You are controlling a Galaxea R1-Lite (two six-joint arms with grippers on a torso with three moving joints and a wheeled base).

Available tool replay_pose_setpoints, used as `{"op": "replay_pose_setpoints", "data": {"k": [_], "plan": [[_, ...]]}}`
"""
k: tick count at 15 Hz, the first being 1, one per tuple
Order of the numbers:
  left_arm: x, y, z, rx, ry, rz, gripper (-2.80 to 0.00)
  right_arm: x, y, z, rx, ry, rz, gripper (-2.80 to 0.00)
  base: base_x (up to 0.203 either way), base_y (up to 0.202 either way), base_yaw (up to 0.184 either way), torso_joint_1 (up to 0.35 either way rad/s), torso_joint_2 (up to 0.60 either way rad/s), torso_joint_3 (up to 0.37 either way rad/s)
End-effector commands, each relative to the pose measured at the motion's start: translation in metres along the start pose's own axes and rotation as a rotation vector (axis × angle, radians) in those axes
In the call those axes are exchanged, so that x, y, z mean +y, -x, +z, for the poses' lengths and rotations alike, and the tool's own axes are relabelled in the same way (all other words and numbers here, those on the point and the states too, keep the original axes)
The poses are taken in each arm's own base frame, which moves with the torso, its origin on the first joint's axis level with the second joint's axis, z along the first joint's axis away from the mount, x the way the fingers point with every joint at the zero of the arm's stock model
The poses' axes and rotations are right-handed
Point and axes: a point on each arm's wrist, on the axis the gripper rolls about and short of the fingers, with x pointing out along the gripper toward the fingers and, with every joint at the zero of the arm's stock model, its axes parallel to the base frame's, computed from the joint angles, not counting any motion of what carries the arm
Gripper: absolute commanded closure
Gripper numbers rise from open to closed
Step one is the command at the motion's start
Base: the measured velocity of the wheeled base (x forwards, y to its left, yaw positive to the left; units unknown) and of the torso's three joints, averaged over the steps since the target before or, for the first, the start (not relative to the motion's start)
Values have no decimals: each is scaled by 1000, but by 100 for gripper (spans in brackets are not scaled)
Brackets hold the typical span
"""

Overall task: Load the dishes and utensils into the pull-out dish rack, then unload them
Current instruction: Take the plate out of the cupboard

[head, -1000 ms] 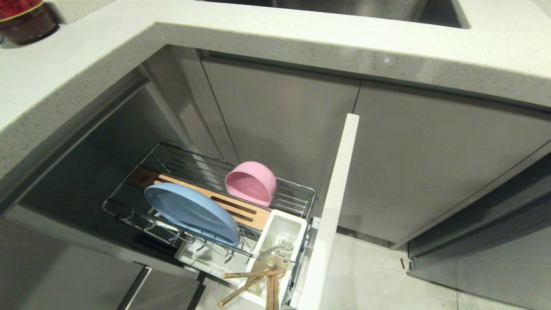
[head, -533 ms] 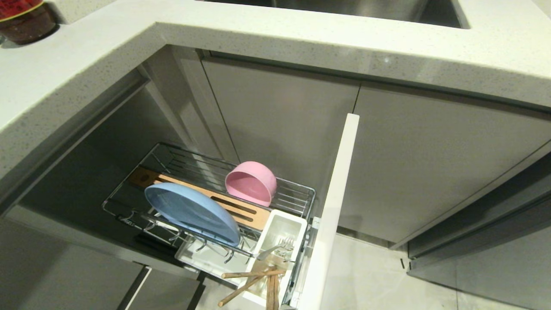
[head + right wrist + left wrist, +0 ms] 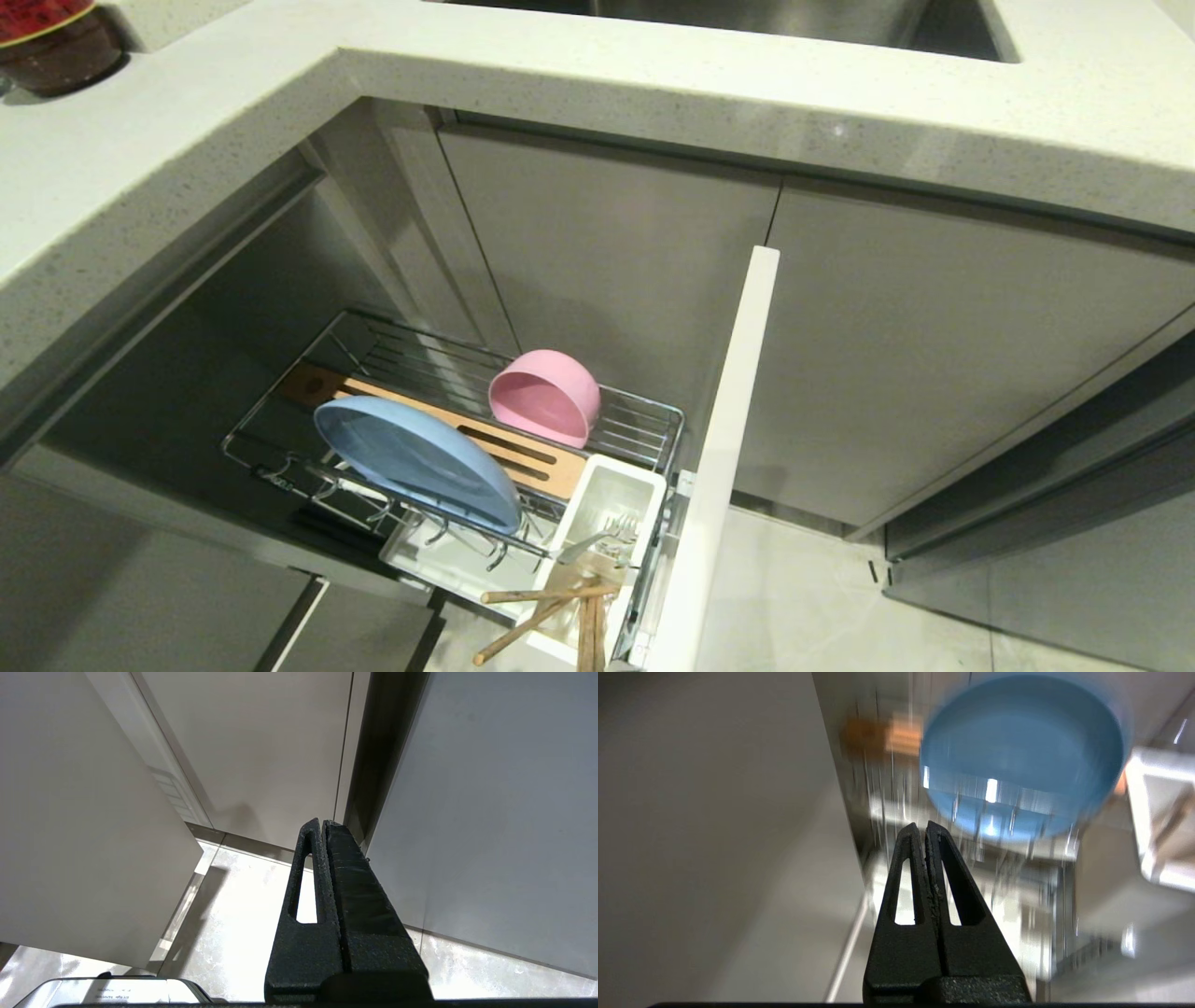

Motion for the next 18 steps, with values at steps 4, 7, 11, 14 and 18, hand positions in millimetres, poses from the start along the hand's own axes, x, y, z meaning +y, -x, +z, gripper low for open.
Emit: {"op": "replay_pose_setpoints", "data": {"k": [4, 7, 11, 14, 18], "plan": [[-1, -1, -13, 89, -17, -30, 0, 0, -1, -7, 25, 0, 0, 0, 0, 0, 0, 0, 0, 0], [-1, -1, -12, 87, 13, -25, 0, 0, -1, -7, 25, 0, 0, 0, 0, 0, 0, 0, 0, 0], [-1, -1, -12, 86, 17, -24, 0, 0, -1, -7, 25, 0, 0, 0, 0, 0, 0, 0, 0, 0], [0, 3, 9, 3, 13, -24, 0, 0, -1, -7, 25, 0, 0, 0, 0, 0, 0, 0, 0, 0], [6, 30, 96, -246, -1, -21, 0, 0, -1, -7, 25, 0, 0, 0, 0, 0, 0, 0, 0, 0]]}}
